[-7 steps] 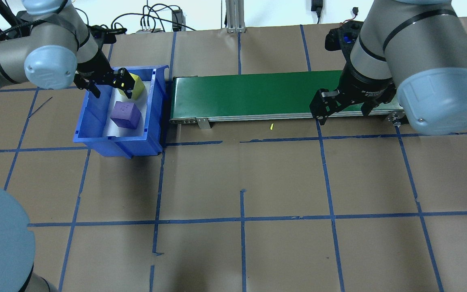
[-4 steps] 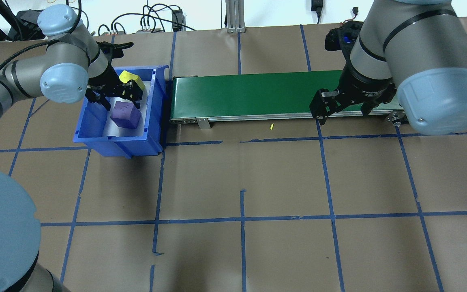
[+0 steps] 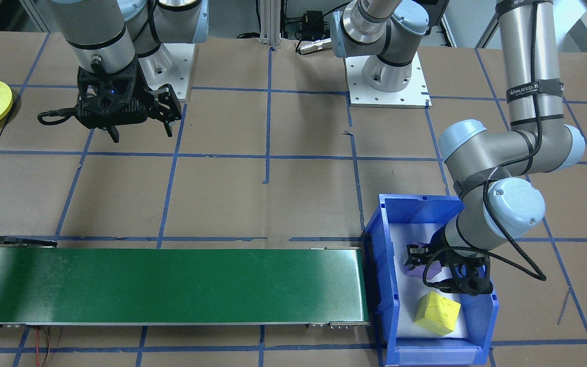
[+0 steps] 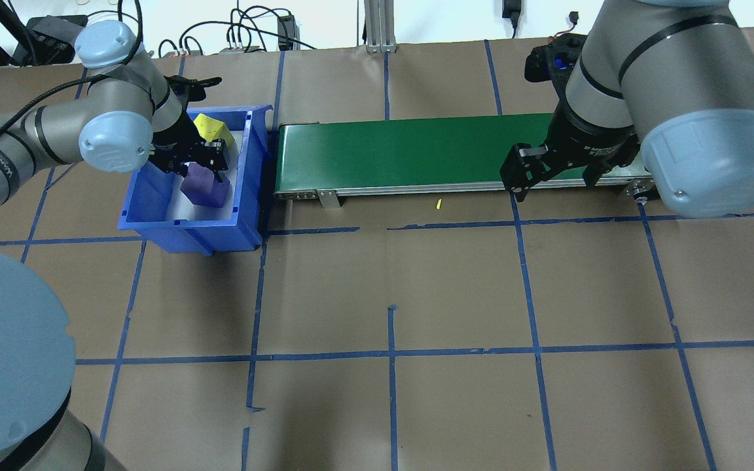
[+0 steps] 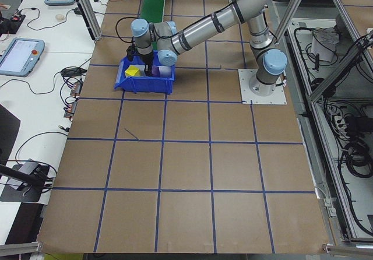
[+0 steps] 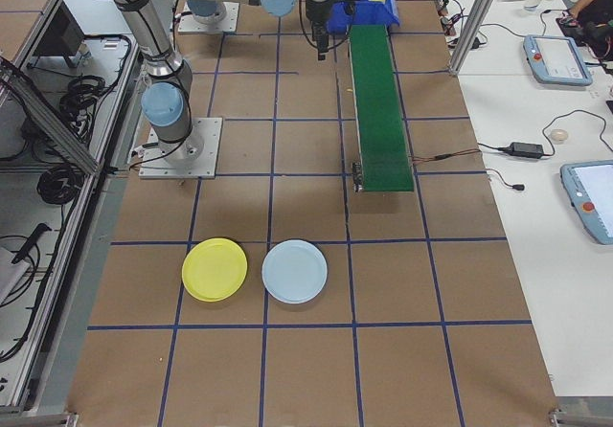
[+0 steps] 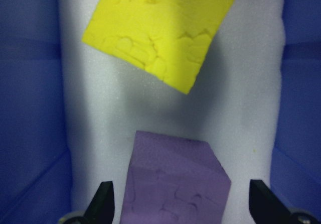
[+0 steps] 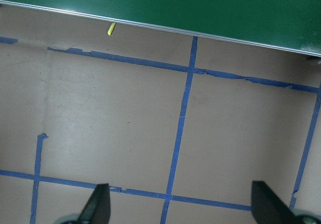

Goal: Move block left to right into plate

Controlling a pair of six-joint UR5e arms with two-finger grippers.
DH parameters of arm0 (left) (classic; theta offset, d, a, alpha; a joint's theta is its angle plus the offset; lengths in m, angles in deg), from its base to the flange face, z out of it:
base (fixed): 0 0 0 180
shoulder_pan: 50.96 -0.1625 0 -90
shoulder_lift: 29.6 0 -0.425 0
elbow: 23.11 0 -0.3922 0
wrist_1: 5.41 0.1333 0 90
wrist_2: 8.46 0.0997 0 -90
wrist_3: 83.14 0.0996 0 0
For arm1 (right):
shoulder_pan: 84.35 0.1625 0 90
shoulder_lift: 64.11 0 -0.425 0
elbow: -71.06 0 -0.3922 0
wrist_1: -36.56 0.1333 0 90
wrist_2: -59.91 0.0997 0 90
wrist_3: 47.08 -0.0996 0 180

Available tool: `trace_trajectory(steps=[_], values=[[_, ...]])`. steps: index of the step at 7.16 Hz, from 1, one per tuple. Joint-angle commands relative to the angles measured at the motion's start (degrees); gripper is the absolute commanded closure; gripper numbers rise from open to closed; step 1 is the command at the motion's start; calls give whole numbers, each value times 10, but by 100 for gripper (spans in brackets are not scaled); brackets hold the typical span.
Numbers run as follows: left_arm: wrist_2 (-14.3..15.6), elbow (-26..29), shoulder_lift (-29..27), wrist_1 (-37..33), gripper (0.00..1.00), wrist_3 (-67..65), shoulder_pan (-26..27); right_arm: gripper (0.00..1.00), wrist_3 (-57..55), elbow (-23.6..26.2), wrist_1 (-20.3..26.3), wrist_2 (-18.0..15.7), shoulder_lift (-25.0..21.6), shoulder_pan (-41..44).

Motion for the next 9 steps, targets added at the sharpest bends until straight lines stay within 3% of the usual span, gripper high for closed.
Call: trace_trajectory(steps=[1,3,5,6,7,9], values=[[-1,30,38,-67,62,-3,0,1,-2,0,0,0,0,1],[-4,116,62,-156,62,-15,10,1,-3,-1,-1,0,0,1],[-4,178,76,-191,62,-94,72,1,-4,-1,-1,0,0,1],[-6,178,67,-174,62,-144,108,1,-4,-1,-1,0,0,1],[-16,177,35,-116,61,-169,129,0,2,-1,-7,-2,0,0],[-16,167,-31,-62,57,-200,167,0,4,-1,-22,-3,0,0]])
